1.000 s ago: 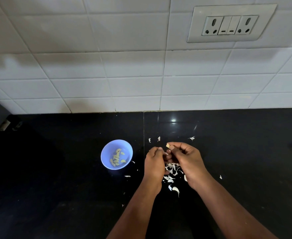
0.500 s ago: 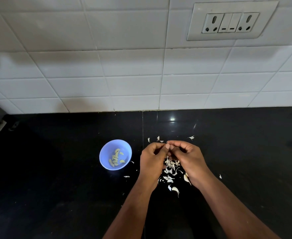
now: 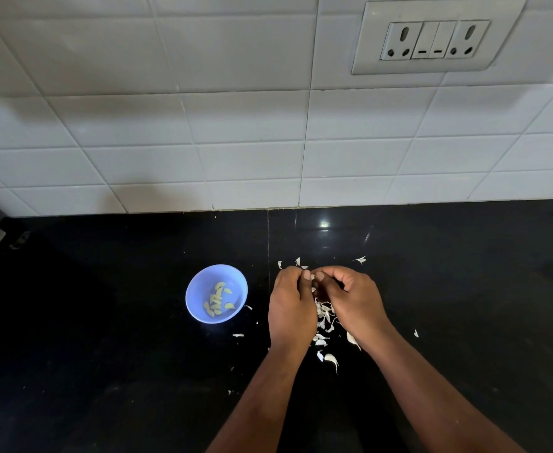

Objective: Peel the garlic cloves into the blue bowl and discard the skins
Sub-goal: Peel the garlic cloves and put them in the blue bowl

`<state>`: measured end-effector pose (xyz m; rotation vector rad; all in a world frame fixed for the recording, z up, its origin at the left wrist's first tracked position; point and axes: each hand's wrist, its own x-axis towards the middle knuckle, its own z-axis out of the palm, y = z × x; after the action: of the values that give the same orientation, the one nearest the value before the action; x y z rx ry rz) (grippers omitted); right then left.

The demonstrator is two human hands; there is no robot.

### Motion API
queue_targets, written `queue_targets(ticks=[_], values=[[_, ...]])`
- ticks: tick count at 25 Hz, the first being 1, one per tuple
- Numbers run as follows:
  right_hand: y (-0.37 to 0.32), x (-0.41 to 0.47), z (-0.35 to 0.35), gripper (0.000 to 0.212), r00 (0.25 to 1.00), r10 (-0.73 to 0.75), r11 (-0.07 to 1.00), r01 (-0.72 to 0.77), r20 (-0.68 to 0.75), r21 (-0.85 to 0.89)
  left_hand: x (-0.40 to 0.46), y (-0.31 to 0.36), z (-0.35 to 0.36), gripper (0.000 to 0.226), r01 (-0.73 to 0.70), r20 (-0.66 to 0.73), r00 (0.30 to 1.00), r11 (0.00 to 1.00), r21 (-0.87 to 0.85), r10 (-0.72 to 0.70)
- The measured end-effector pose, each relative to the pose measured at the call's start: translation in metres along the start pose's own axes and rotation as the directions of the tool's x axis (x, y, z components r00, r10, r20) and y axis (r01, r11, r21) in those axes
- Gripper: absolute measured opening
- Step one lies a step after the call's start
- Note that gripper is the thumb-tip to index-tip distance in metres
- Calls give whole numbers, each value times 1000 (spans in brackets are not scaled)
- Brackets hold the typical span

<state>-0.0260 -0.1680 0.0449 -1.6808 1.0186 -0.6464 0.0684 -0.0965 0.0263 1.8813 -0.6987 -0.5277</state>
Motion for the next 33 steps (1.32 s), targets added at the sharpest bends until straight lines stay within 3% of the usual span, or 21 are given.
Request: queue_targets(ticks=[2, 6, 9, 12, 15, 17, 21, 23, 28, 31, 33], values=[[-3, -1, 6, 20, 996, 93, 976, -89, -11, 197, -3, 2, 3, 21, -33, -42, 999, 998, -60, 31], [-6, -5, 19, 22, 968, 252, 830, -228, 24, 510, -1, 4, 6, 25, -27, -32, 999, 967, -252, 20], [-8, -5, 22, 21, 942, 326, 720, -302, 80, 624, 1, 3, 7, 23, 39, -24, 998, 934, -356, -51], [-12, -3, 21, 17, 941, 327, 704, -304, 87, 642, -3, 6, 8, 27, 152, 23, 987, 877, -455, -159], [-16, -6, 16, 15, 953, 293, 759, -284, 82, 586, -2, 9, 5, 30, 239, 109, 970, 803, -545, -215], [-18, -7, 13, 14, 963, 267, 834, -253, 42, 491, -2, 7, 4, 30, 232, 136, 973, 813, -533, -188], [-16, -4, 11, 14, 984, 163, 982, -155, -71, 113, -7, 0, 5, 31, 222, 161, 974, 826, -518, -161], [-14, -4, 11, 15, 991, 101, 993, -105, -87, -49, -10, 0, 8, 31, 236, 170, 970, 824, -514, -172], [-7, -6, 9, 14, 997, 58, 966, -70, -54, -250, -19, -9, 11, 31, 218, 158, 974, 852, -476, -161], [-3, -12, 6, 14, 999, 34, 952, -45, -41, -301, -21, -6, 11, 39, 236, 161, 970, 864, -445, -182], [-4, -14, 4, 15, 997, 62, 965, -71, -45, -253, -21, -5, 11, 38, 164, 117, 985, 892, -422, -126]])
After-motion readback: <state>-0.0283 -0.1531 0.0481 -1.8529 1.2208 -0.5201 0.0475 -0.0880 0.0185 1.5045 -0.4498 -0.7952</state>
